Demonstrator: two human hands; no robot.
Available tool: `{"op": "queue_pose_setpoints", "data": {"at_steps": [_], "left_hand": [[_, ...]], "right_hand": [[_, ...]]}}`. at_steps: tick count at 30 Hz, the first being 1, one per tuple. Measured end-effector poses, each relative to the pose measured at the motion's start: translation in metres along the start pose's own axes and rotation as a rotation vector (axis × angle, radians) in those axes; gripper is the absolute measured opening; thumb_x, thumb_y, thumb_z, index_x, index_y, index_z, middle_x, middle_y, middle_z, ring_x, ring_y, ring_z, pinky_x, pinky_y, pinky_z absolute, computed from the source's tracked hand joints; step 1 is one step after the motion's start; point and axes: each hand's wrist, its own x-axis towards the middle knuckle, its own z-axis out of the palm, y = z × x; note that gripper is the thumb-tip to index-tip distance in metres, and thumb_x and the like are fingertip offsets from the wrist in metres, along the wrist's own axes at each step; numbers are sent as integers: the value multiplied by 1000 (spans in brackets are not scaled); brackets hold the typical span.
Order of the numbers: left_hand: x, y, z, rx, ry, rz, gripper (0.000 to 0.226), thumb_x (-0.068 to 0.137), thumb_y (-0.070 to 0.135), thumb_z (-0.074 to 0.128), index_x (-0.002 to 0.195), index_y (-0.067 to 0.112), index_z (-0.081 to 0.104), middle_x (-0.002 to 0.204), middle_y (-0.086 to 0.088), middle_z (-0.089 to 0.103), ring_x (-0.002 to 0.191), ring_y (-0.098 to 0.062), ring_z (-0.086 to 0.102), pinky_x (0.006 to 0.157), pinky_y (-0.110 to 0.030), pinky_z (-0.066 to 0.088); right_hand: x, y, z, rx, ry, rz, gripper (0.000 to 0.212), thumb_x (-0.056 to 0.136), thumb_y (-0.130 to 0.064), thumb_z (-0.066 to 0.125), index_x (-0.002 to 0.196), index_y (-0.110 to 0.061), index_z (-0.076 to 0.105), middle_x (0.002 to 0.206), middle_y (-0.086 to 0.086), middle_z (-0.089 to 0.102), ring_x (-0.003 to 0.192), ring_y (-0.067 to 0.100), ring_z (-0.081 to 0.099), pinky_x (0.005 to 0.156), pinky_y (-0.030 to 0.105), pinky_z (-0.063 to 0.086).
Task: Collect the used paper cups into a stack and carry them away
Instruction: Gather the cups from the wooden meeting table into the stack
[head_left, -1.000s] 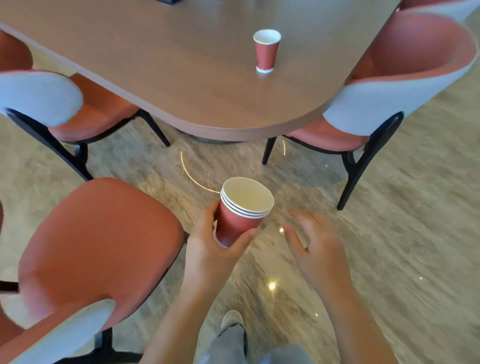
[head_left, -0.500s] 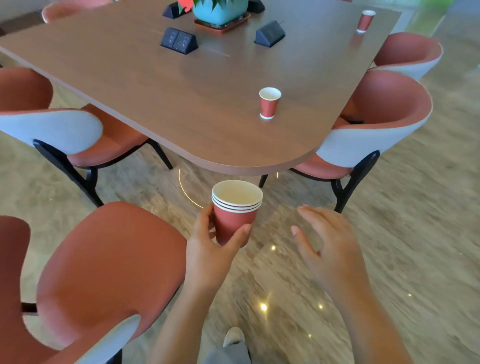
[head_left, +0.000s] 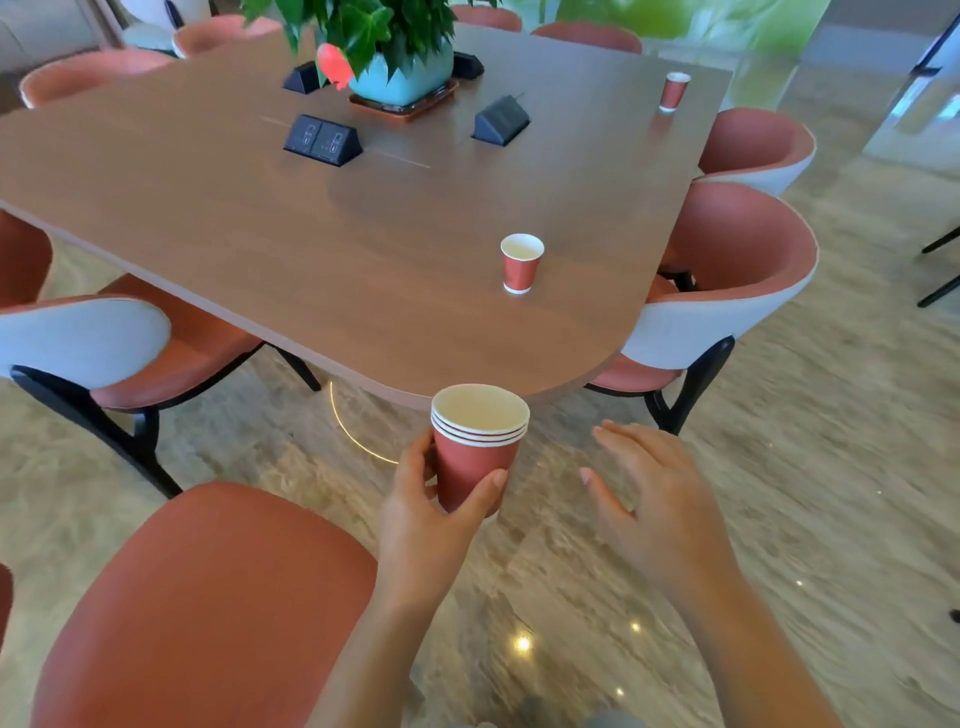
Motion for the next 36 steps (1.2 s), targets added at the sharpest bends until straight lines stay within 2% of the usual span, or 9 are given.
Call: {"op": "queue_pose_setpoints", "data": {"at_steps": [7,10,13,18,22,25,28,36], "left_hand": [[51,2,28,6,-25,-5,62,67,38,77,122,29,50,106,21,59,92,16,53,72,-2,44],[78,7,44,-7,-18,-13,63,67,33,78,123,22,52,104,19,60,87,17,54,67,-1,43],[115,17,63,-20,-2,-2,58,68,30,79,119,25,52,101,19,60,86,17,55,65,0,42],[188,41,100,-32,41,31,46,69,27,79,105,36,50,100,19,61,86,12,58,66,-3,44],[248,63,127,-13,33,38,49,69,33,79,107,37,49,102,21,61,89,12,57,70,-7,47],[287,74,141,-29,59,44,47,68,34,79,104,42,49,101,22,61,88,14,57,66,-4,44],[313,75,147,-30,105,50,44,68,30,79,96,48,49,95,28,60,86,16,57,62,-1,42],[346,48,140,14,200,-22,48,66,30,81,96,48,48,98,27,60,90,16,56,66,-2,43]], "right_hand": [[48,22,13,29,-15,47,37,78,-18,69,113,-9,63,114,5,64,109,23,56,93,33,38],[75,35,18,45,-23,59,37,79,-18,69,113,-9,62,114,5,64,109,24,56,92,35,41],[115,53,22,66,-20,48,37,78,-17,70,114,-8,62,114,6,64,108,25,57,90,40,46],[200,91,27,78,-59,38,40,83,-24,64,120,-11,59,118,4,61,113,21,51,92,38,46],[262,118,32,82,-59,26,42,83,-25,64,122,-11,56,119,4,60,114,20,50,93,29,41],[302,135,42,74,-98,31,45,83,-27,64,124,-13,54,121,5,59,116,22,49,93,29,39],[329,148,57,90,-128,30,46,84,-34,61,126,-19,52,124,1,56,117,19,47,94,30,39],[369,159,116,199,-289,28,52,82,-40,61,130,-25,46,125,-7,50,121,14,41,93,25,34]]}}
